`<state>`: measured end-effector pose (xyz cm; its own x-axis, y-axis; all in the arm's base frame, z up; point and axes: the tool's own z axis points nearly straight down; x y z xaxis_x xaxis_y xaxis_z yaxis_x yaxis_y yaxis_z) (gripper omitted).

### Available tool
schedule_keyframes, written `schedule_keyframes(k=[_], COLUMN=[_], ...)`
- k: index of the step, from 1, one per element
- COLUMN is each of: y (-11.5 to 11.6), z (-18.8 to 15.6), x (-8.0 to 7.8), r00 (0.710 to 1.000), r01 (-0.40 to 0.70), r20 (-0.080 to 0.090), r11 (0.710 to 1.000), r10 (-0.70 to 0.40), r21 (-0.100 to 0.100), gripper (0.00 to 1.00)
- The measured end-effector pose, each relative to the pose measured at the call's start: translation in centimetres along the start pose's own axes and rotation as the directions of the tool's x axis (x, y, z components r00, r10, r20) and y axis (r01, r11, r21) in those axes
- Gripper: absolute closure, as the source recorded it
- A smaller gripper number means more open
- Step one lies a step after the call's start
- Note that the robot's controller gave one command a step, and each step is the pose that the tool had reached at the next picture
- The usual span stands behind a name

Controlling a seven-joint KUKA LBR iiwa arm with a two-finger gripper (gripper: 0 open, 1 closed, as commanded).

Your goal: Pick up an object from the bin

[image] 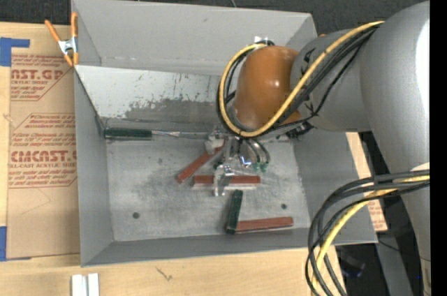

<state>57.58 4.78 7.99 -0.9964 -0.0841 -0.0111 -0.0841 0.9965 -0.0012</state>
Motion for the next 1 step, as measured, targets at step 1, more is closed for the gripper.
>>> schedule_keyframes(k=[1], y=[1.28], z=[-0.43], x=[1.85], r00=[0.981], r01=[-0.190], r20=[0.026], r11=[0.982], r10=[0.190], r21=[-0.004], gripper=[1.00])
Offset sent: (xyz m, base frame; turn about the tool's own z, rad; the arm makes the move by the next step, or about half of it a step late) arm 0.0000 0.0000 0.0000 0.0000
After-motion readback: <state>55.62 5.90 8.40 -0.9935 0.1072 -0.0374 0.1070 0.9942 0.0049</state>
